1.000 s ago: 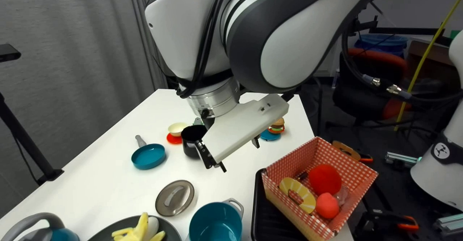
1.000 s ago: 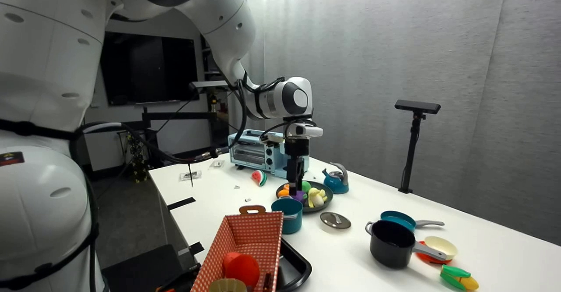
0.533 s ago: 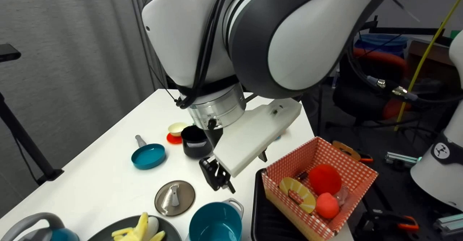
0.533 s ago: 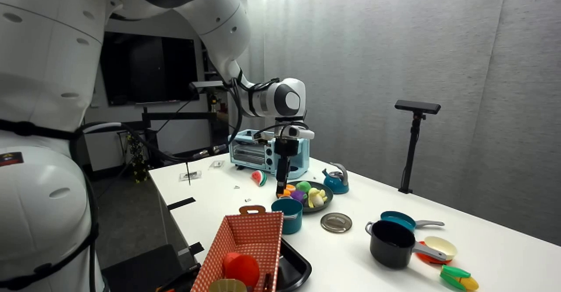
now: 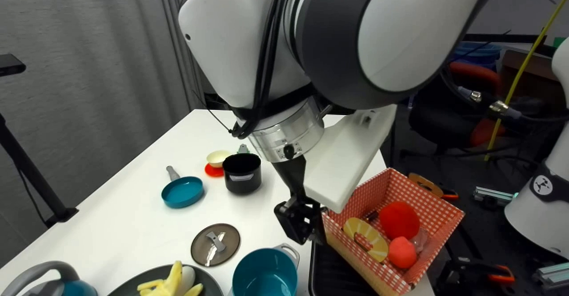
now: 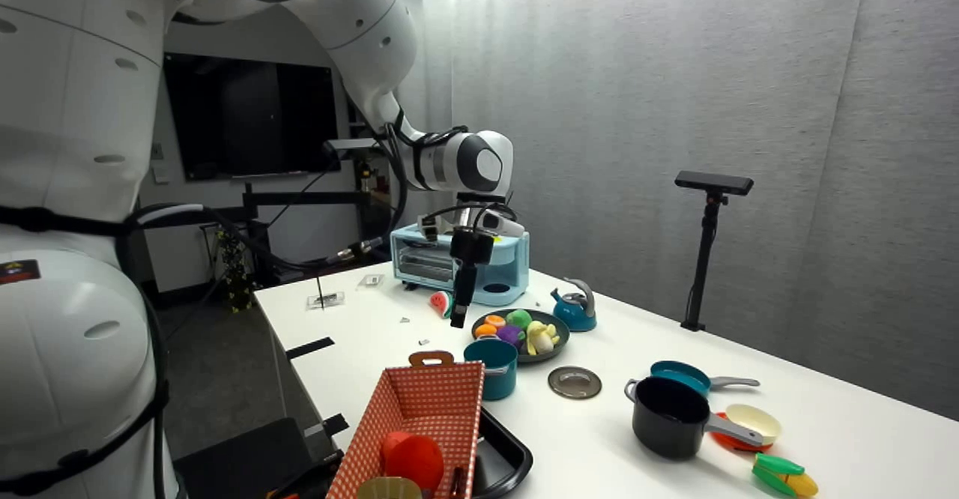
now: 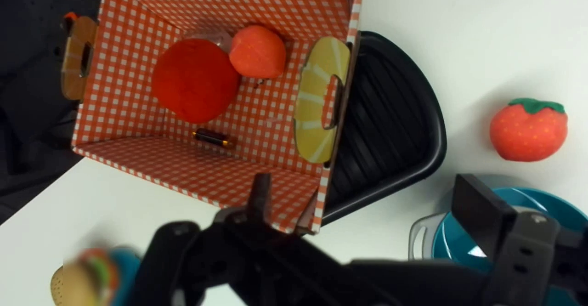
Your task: Take the lid off the blue pot and put it on the counter
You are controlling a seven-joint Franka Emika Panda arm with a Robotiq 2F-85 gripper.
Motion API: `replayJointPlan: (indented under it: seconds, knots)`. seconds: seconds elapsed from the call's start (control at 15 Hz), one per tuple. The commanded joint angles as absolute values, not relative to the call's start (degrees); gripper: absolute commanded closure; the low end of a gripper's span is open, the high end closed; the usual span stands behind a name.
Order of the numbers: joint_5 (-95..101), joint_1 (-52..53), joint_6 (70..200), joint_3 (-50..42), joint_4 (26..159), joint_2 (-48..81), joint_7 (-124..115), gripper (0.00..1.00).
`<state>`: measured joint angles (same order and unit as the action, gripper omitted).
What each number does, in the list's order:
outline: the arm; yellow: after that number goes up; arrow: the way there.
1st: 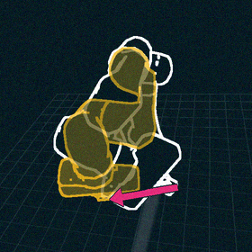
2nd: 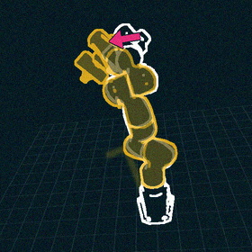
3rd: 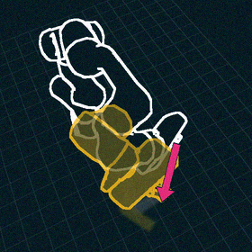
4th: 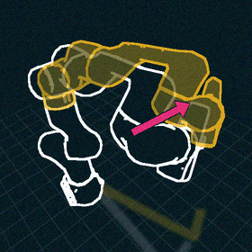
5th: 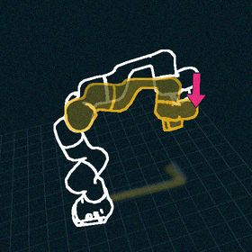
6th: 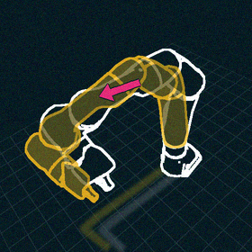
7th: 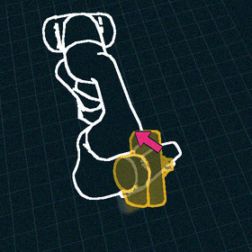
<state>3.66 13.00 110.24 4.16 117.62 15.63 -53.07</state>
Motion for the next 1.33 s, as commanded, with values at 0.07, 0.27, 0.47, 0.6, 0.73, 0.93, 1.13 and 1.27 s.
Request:
replayJointPlan:
  seconds: [0.07, 0.27, 0.47, 0.6, 0.73, 0.93, 1.13, 1.27]
  knots:
    - [2.39, 12.20, 105.85, 5.35, 120.99, 10.77, -47.65, 0.00]
    - [2.15, 12.03, 104.42, 5.68, 122.94, 8.43, -44.24, 0.00]
    - [2.21, 11.86, 104.36, 5.85, 125.97, 5.27, -41.60, 0.00]
    - [2.36, 11.70, 104.83, 5.95, 128.40, 2.90, -39.20, 0.00]
    - [2.42, 11.58, 105.25, 6.09, 130.89, 0.33, -36.24, 0.00]
    - [2.59, 11.55, 104.78, 6.39, 134.00, -3.49, -32.94, 0.00]
    - [2.73, 11.62, 103.80, 7.09, 136.59, -6.93, -30.54, 0.00]
    - [2.56, 11.67, 103.18, 7.69, 137.98, -8.95, -29.46, 0.00]
